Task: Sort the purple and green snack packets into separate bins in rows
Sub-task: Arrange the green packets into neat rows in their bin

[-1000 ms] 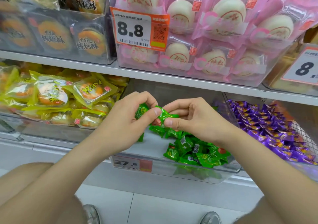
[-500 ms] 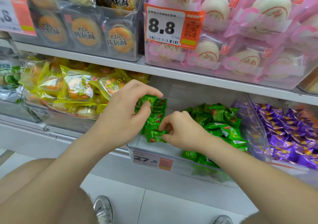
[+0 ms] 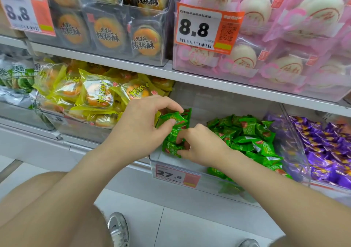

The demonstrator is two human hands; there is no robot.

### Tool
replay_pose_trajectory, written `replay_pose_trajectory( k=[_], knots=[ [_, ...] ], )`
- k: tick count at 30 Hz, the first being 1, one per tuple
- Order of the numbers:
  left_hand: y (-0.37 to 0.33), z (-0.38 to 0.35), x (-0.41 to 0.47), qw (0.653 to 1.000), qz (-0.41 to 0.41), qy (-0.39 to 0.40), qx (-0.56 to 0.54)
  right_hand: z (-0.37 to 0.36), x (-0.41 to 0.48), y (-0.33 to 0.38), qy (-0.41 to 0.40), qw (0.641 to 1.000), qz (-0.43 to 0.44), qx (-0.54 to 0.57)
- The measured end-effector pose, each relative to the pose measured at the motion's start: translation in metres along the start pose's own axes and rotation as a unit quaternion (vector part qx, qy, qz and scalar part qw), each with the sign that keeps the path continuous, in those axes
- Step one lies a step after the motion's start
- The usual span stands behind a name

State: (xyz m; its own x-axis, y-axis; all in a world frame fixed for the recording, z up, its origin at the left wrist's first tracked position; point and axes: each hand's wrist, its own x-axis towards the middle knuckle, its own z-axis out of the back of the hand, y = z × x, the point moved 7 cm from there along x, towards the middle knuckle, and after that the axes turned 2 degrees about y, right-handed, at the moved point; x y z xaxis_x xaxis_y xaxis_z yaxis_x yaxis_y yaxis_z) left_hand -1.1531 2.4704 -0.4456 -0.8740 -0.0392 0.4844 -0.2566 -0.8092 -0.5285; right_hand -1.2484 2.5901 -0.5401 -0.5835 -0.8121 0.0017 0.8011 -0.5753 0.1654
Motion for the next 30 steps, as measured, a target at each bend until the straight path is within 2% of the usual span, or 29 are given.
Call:
replay_pose_trajectory(
  k=[5,9,12,14,16,19,22,27,30],
  knots=[
    [0.004,0.002,0.000,1.000,0.021,-0.012,-0.012,0.001,0.000,-0.001,-0.006,1.000,0.001,0.005],
    [0.004,0.005,0.000,0.999,0.028,-0.026,-0.020,0.020,-0.007,-0.014,-0.035,0.998,-0.041,0.033],
    [0.004,0.006,0.000,0.999,0.031,-0.032,-0.022,0.052,-0.026,-0.022,-0.109,0.974,-0.072,0.183],
    [0.004,0.006,0.001,0.999,0.035,-0.020,-0.026,0.064,-0.038,-0.018,-0.118,0.922,-0.052,0.365],
    [0.003,0.005,0.001,0.999,0.035,-0.001,-0.033,0.073,-0.045,-0.006,-0.121,0.876,-0.007,0.468],
    [0.003,0.005,0.000,0.998,0.035,0.025,-0.044,0.076,-0.047,-0.004,-0.132,0.880,-0.001,0.456],
    [0.004,0.002,-0.004,0.999,0.015,0.040,0.012,0.068,-0.043,-0.008,-0.110,0.887,-0.026,0.447],
    [0.010,-0.001,-0.005,0.994,-0.017,0.041,0.099,0.038,-0.035,-0.006,-0.020,0.960,-0.055,0.275],
    [0.014,-0.005,-0.006,0.991,-0.005,0.061,0.118,0.020,-0.028,-0.001,0.008,0.973,-0.066,0.219]
  ],
)
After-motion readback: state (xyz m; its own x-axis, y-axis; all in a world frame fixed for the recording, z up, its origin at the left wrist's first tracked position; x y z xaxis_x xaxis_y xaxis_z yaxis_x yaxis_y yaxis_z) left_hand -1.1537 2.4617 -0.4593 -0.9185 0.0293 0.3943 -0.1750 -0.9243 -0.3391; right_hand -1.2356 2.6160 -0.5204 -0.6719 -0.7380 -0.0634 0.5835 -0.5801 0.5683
